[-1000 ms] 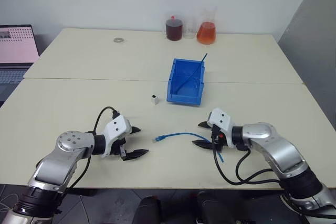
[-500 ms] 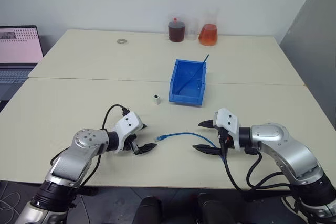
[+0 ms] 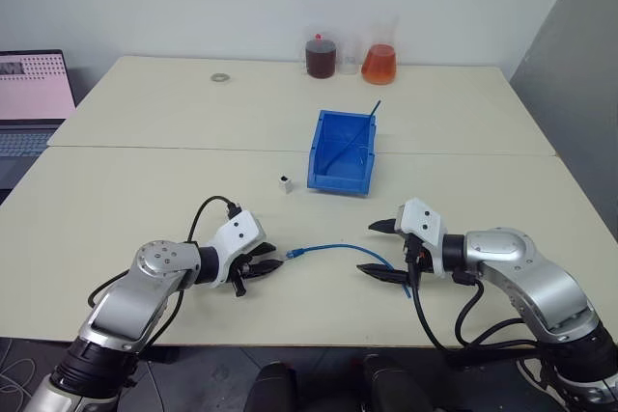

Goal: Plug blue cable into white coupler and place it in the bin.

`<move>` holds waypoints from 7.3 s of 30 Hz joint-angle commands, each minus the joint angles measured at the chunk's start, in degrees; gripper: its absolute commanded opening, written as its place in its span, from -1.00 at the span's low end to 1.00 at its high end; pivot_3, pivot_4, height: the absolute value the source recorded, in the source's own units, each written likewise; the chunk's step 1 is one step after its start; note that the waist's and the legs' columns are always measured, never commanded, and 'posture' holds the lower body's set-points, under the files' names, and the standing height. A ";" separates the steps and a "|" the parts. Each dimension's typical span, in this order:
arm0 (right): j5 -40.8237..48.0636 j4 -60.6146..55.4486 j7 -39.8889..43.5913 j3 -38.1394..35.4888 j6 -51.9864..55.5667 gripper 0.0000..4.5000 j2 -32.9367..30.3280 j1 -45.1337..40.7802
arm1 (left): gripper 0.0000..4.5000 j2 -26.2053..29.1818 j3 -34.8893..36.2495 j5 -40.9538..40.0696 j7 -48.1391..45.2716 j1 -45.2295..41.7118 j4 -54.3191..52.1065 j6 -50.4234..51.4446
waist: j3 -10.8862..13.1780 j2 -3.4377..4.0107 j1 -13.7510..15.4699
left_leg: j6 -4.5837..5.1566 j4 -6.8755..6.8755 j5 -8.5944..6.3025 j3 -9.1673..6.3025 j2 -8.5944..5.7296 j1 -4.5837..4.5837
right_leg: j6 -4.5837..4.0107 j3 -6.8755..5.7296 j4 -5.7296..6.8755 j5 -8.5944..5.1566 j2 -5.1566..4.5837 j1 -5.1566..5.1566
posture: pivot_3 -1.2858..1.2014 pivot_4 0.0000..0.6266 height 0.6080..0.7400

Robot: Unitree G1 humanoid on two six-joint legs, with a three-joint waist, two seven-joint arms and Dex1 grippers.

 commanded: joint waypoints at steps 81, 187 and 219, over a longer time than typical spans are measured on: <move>14.93 -9.92 -2.22 -6.05 2.70 0.86 -2.01 7.31 | -0.82 -3.11 -8.06 3.30 -5.76 -7.73 7.61 -2.74 | -0.01 -0.08 0.02 | 0.00 0.01 0.00 -0.04 -0.06 -0.11 | 0.01 -0.04 -0.04 0.00 0.03 -0.04 | 0.03 -0.52 1.00; 46.67 -1.64 -26.33 -15.10 8.44 -0.96 22.32 5.13 | 0.65 -5.42 7.84 -33.56 -4.66 -10.57 -3.65 14.47 | 0.03 -0.08 -0.33 | 0.00 -0.03 0.00 -0.12 -0.01 -0.27 | -0.01 0.03 -0.05 -0.01 0.22 -0.24 | 0.03 -0.52 1.00; 42.86 -1.16 -24.62 -15.91 6.95 -0.96 18.72 5.10 | 1.00 -11.32 2.95 0.53 15.11 -23.81 28.91 -2.76 | 0.04 -0.10 -0.12 | 0.00 -0.05 0.00 -0.05 -0.04 -0.48 | 0.01 -0.05 -0.12 0.01 0.06 -0.33 | 0.03 -0.52 1.00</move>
